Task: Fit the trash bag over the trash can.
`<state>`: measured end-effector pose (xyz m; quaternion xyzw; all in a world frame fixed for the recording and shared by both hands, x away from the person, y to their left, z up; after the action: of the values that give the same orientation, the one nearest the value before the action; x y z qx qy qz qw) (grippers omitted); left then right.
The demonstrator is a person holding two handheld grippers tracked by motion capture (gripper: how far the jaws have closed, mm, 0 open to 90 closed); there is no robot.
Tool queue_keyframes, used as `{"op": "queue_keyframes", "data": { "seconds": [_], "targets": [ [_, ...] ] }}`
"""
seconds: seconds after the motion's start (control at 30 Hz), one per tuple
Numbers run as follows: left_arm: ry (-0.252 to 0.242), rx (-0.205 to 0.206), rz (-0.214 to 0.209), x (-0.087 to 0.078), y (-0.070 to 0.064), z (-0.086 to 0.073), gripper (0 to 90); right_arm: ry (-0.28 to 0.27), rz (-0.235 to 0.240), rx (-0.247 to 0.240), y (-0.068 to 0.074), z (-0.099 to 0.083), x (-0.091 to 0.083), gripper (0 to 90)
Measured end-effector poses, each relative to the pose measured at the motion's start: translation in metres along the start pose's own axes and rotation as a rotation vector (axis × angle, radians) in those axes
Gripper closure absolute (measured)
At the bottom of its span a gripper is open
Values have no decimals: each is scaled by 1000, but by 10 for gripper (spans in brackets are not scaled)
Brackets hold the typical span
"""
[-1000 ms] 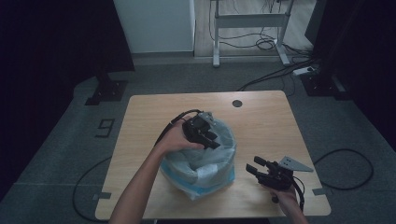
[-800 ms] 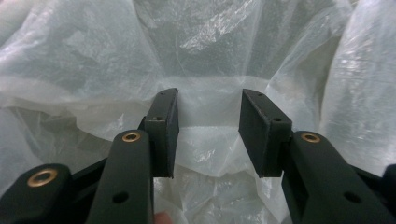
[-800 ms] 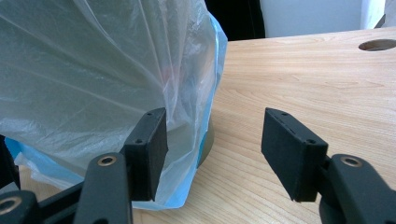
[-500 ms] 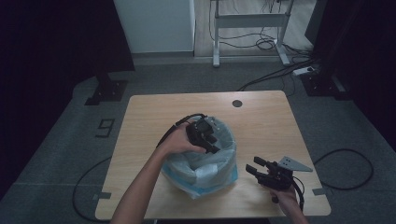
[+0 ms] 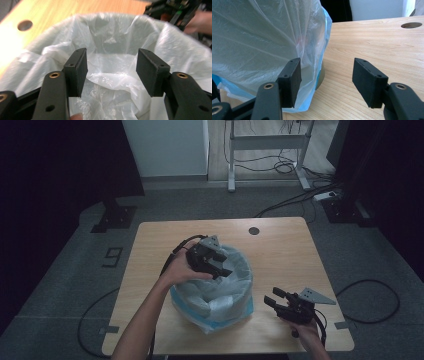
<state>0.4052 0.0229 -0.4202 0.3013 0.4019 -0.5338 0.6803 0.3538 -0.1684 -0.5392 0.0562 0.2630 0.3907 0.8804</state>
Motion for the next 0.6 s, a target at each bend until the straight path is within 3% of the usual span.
{"op": "queue_keyframes", "data": {
  "seconds": [0.23, 0.4, 0.6],
  "targets": [
    [-85, -25, -4, -24, -6, -16, 409, 0, -7, 2, -1, -1, 0, 395],
    [-121, -40, 20, -35, -11, -31, 413, 5, -10, 0, -1, -2, 0, 394],
    [-202, -79, 37, -52, -16, -51, 405, 10, -15, -10, 1, -2, 1, 392]
  ]
}}
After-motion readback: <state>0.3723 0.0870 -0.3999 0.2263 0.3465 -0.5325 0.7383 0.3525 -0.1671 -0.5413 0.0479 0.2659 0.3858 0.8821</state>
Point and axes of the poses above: each handheld gripper's, and its own axes: x roughly forward along the jaws, z roughly out of its top, y roughly to its left, the point moved 10 cm from there along x, roughly forward along the jaws, and after that the axes turned 14 degrees about y, right-handed, at the moved point
